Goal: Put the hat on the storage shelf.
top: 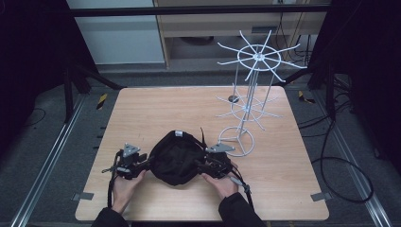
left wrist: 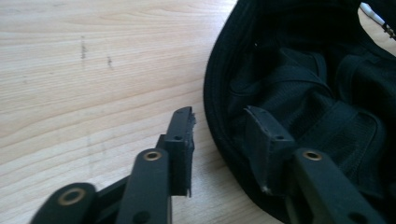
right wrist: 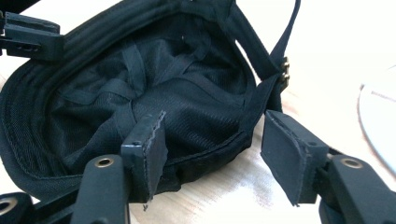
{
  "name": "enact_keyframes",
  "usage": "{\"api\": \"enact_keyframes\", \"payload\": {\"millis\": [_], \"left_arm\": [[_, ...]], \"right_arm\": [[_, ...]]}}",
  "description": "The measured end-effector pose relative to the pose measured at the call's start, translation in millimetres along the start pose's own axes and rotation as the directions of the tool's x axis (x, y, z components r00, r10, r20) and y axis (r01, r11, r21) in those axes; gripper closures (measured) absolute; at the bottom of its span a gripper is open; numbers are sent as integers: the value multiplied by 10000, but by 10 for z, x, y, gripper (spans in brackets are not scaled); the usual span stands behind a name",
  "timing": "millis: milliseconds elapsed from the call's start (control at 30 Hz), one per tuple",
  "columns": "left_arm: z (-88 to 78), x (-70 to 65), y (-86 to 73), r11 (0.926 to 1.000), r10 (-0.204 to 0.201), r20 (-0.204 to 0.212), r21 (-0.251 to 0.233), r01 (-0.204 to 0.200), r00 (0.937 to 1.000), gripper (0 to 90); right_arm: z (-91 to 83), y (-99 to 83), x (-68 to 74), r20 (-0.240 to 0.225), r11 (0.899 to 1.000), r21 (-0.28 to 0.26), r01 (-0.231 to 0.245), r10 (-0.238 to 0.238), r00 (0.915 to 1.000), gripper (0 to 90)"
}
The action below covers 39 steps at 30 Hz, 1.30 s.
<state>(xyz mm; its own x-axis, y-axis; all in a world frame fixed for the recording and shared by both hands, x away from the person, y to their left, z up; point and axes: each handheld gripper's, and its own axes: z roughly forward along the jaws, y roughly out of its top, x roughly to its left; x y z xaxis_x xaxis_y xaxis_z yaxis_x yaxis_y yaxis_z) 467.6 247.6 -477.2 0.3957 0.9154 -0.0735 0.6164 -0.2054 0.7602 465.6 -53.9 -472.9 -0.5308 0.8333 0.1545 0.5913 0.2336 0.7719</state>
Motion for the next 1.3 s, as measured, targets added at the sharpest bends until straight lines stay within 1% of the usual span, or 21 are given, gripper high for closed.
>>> {"api": "enact_keyframes", "payload": {"millis": [67, 133, 267, 333, 367, 467, 500, 533, 567, 633, 667, 700, 800, 967, 1000, 1033, 1067, 1167, 1200, 1233, 1300], "left_arm": [[27, -7, -3, 9999, -9, 103, 158, 8, 9999, 680], [52, -17, -6, 9994, 82, 4, 330, -82, 10000, 696], [56, -22, -9, 9990, 45, -48, 447, -43, 10000, 734], [56, -26, -12, 9988, 45, -119, 493, -39, 9999, 757], [59, -26, -19, 9989, -83, -101, 454, 87, 9999, 773], [55, -5, -32, 9985, -291, 49, 471, 289, 9996, 793], [53, -3, -33, 9984, -300, 58, 483, 297, 9995, 797], [53, -3, -33, 9984, -300, 58, 483, 297, 9995, 801], [48, -9, -34, 9985, -281, 44, 478, 279, 9996, 805], [40, -14, -35, 9986, -250, 47, 471, 248, 9997, 810], [40, -14, -35, 9986, -250, 47, 471, 248, 9997, 813], [28, -24, -36, 9987, -283, 133, 417, 277, 9995, 816], [9, -48, -39, 9991, -210, 203, 381, 202, 9996, 821], [-14, -90, -43, 9994, -159, 302, 325, 149, 9994, 825], [-14, -90, -43, 9994, -159, 302, 325, 149, 9994, 826], [-22, -94, -44, 9991, -237, 336, 361, 225, 9992, 827], [-22, -94, -44, 9991, -237, 336, 361, 225, 9992, 827], [-66, -105, -66, 9990, -266, 327, 366, 254, 9991, 825], [-66, -105, -66, 9990, -266, 327, 366, 254, 9991, 821], [-88, -108, -79, 9990, -318, 397, 316, 305, 9987, 807], [-123, -103, -87, 9997, -222, 418, 139, 217, 9989, 758]], "right_arm": [[19, -11, 2, -83, 9999, 120, -95, 96, 9999, 394], [41, -21, 5, -70, 9996, 250, -159, 161, 9998, 395], [78, -45, 15, -20, 9987, 461, -196, 197, 9998, 404], [104, -64, 16, 40, 9976, 660, -208, 206, 9998, 445], [118, -73, 19, 53, 9967, 773, -240, 236, 9997, 468], [166, -102, 22, 123, 9937, 1107, -193, 180, 9998, 572], [184, -115, 21, 109, 9928, 1181, -210, 198, 9997, 640], [184, -115, 21, 109, 9928, 1181, -210, 198, 9997, 640], [187, -124, 26, -8, 9927, 1154, -347, 350, 9994, 760], [175, -114, 28, -103, 9934, 1098, -338, 352, 9993, 799], [175, -114, 28, -103, 9934, 1098, -338, 352, 9993, 799], [149, -88, 23, -253, 9950, 929, -364, 389, 9989, 817], [96, -24, 29, -349, 9982, 559, -235, 255, 9991, 827], [-1, 112, 58, -459, 9997, -233, 117, -128, 9989, 834], [-1, 112, 58, -459, 9997, -233, 117, -128, 9989, 834], [-3, 188, 75, -462, 9987, -374, 338, -355, 9983, 833], [-3, 188, 75, -462, 9987, -374, 338, -355, 9983, 833], [93, 266, 58, -261, 9985, -184, 514, -519, 9983, 830], [124, 276, 44, -219, 9988, -116, 483, -485, 9986, 830], [159, 283, 27, -120, 9990, -18, 457, -458, 9989, 829], [200, 280, -1, -35, 9989, 41, 474, -474, 9989, 826]]}}
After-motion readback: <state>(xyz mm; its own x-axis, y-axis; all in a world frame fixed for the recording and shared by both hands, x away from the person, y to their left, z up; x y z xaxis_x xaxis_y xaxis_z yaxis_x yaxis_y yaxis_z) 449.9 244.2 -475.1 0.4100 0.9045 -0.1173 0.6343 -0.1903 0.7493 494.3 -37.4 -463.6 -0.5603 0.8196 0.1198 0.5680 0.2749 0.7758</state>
